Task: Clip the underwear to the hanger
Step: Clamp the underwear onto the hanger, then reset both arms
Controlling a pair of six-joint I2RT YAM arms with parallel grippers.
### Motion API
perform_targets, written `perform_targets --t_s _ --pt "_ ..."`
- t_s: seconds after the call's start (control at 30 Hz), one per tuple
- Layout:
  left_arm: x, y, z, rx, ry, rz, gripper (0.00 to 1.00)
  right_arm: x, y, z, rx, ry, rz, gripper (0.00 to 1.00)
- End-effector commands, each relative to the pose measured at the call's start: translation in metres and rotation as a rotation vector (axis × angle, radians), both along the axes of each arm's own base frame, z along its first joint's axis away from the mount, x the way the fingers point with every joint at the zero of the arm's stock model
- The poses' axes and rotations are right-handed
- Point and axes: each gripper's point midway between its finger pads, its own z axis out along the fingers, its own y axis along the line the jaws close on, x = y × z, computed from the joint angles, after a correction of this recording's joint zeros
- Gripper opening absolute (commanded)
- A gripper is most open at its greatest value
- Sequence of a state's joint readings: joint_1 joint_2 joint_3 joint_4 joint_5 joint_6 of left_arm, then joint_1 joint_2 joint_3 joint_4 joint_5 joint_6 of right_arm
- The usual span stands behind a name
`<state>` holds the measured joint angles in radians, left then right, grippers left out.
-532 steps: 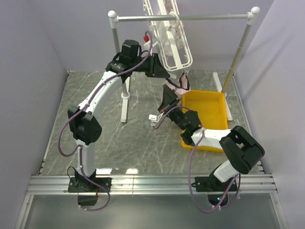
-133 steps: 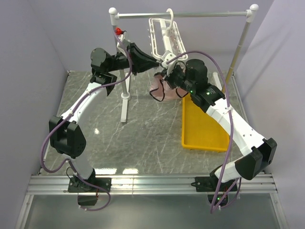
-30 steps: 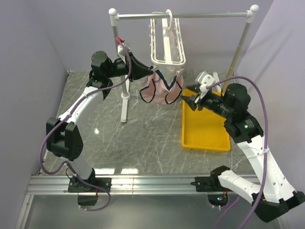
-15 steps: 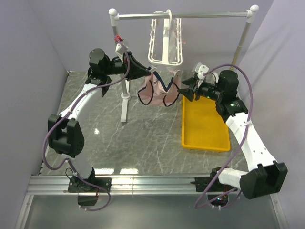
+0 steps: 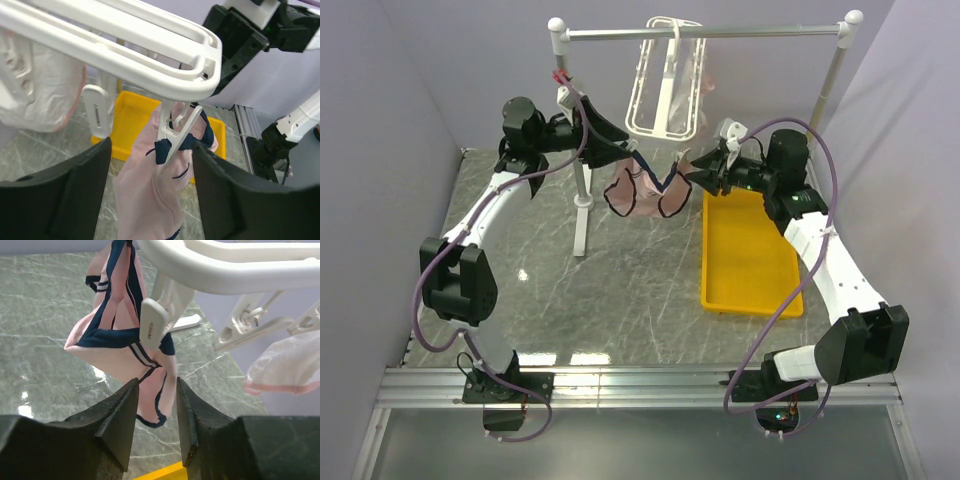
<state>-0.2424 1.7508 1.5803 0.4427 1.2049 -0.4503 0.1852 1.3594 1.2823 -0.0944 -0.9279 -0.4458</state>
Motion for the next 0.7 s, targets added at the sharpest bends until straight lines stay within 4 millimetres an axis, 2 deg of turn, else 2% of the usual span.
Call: perform_targets --t_s 0.0,0.07,0.13,0.17,0.27,0.33,0.37,0.4,0.47,0.57,0.63,0.67 --pt "-0.002 0.015 0.028 -0.032 -0.077 0.098 0.72 0.000 -0.008 0.029 0.023 -0.059 -0.049 0.44" --pt "-0.005 0.023 0.032 -0.038 -0.074 0.132 0.82 -0.003 -0.015 0.030 0.035 -0.039 -0.084 0.52" --pt "-0.008 0.031 0.032 -0.036 -0.067 0.160 0.87 -0.008 -0.020 0.028 0.036 -0.028 -0.100 0.55" --pt "-0.007 0.039 0.032 -0.037 -0.060 0.189 0.98 -0.012 -0.026 0.034 0.047 -0.031 -0.126 0.55" --pt "-0.020 0.059 0.030 -0.023 -0.020 0.276 0.99 -0.026 -0.039 0.033 0.053 -0.005 -0.169 0.59" --pt "-0.009 0.073 0.028 -0.004 0.014 0.401 0.99 -0.033 -0.045 0.030 0.063 0.021 -0.201 0.62" --pt "-0.008 0.082 0.017 0.036 0.116 0.457 0.99 -0.041 -0.049 0.034 0.075 0.026 -0.220 0.63" --pt "0.001 0.095 0.017 0.059 0.127 0.565 0.99 -0.043 -0.056 0.028 0.070 0.063 -0.271 0.68" --pt "0.002 0.113 -0.001 0.162 0.258 0.680 0.99 -0.055 -0.064 0.021 0.065 0.131 -0.328 0.72" --pt "0.006 0.140 -0.020 0.300 0.291 0.827 0.99 -0.064 -0.080 0.019 0.057 0.162 -0.437 0.80" --pt "-0.002 0.155 -0.041 0.365 0.330 0.892 0.99 -0.066 -0.095 0.007 0.055 0.210 -0.540 0.82" --pt "-0.007 0.159 -0.065 0.398 0.368 0.907 0.99 -0.067 -0.099 0.001 0.049 0.228 -0.568 0.85"
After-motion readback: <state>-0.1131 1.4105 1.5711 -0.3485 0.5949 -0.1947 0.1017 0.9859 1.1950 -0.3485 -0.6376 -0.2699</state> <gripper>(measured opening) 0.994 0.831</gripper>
